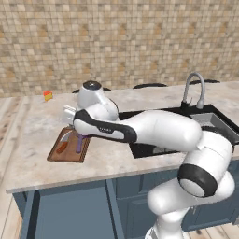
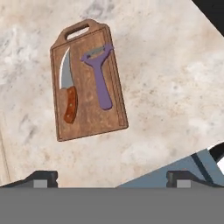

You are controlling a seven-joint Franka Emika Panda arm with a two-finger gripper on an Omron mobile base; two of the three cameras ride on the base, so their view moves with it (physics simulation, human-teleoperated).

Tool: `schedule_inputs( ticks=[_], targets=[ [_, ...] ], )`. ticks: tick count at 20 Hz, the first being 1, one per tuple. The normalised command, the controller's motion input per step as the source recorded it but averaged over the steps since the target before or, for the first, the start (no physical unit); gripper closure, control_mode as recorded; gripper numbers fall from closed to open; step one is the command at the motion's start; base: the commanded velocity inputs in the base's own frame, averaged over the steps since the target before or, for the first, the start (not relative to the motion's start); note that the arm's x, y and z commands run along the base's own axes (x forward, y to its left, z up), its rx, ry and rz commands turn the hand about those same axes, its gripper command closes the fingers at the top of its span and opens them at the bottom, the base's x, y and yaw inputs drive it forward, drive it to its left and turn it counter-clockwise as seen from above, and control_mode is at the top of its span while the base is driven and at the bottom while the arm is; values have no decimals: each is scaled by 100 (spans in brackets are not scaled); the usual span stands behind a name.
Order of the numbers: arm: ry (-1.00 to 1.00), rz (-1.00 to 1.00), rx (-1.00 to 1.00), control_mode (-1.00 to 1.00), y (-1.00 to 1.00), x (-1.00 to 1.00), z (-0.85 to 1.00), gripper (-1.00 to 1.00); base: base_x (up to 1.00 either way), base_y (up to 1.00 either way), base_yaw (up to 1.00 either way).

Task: Open the drawer on the left and place the cutting tools on the cutting board.

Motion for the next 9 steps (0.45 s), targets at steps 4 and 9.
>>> schedule_inputs(
  ticks=[4, 9],
  targets=[
    [1, -6, 8, -100, -100, -100, 2, -100, 0, 0, 0],
    [9, -11, 3, -100, -100, -99, 1, -100, 0, 0, 0]
  ],
)
